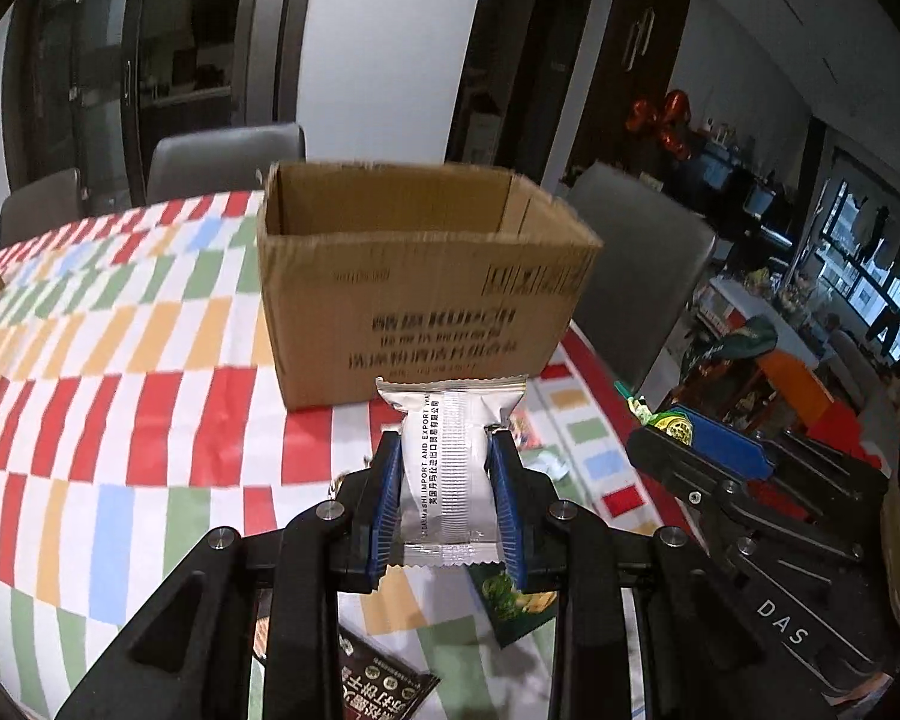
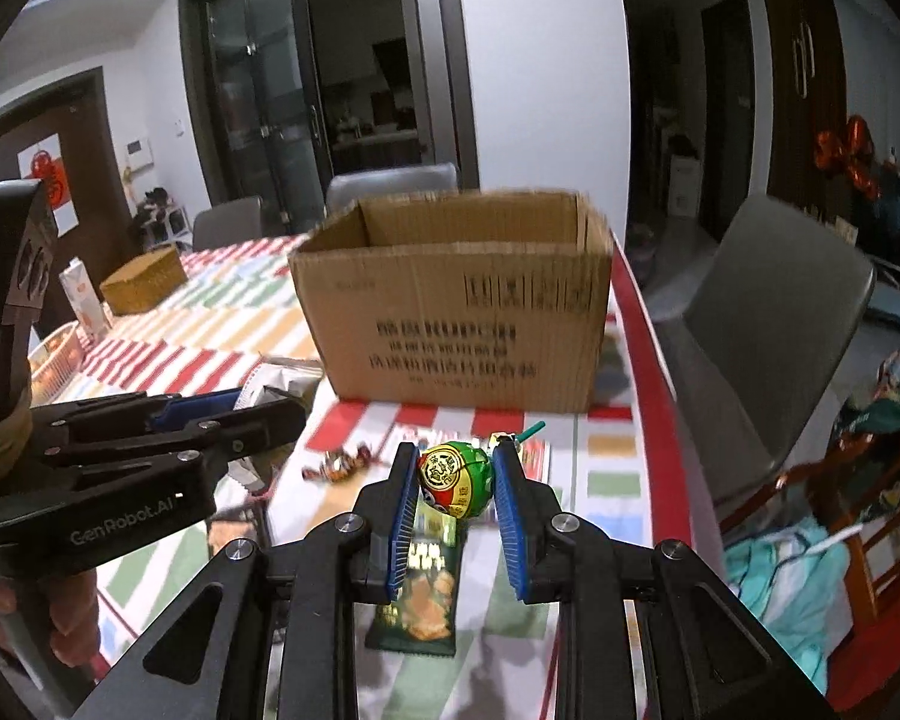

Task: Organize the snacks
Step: 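Lower both snacks into the box and open both tools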

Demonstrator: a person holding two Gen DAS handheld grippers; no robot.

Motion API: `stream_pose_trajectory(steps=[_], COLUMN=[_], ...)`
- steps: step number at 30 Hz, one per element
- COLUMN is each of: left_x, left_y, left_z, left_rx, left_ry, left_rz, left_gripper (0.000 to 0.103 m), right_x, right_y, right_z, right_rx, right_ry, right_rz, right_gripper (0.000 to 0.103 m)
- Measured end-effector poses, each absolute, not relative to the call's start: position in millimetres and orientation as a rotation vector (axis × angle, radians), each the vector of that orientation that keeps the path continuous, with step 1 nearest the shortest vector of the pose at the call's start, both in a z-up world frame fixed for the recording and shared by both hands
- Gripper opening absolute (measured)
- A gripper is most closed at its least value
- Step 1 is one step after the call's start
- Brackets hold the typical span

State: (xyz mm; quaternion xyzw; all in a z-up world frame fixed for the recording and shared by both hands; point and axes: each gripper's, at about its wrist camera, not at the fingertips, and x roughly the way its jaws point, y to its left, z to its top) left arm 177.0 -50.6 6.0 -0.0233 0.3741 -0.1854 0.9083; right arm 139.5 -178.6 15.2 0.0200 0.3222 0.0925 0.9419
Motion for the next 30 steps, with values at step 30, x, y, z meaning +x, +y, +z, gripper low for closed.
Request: stream_pose_trajectory(steps=[30], left_x=[287], left_y=[-52], left_z=[78], left_rx=[-0.006], left_ry=[0.658], left_rz=[-0.334], left_gripper=[0.03], right_x=[246], right_y=[-175], right_z=[90], right_rx=[-0.013], right_ry=[0.481], right_rz=[0.246], right_gripper=[0.026])
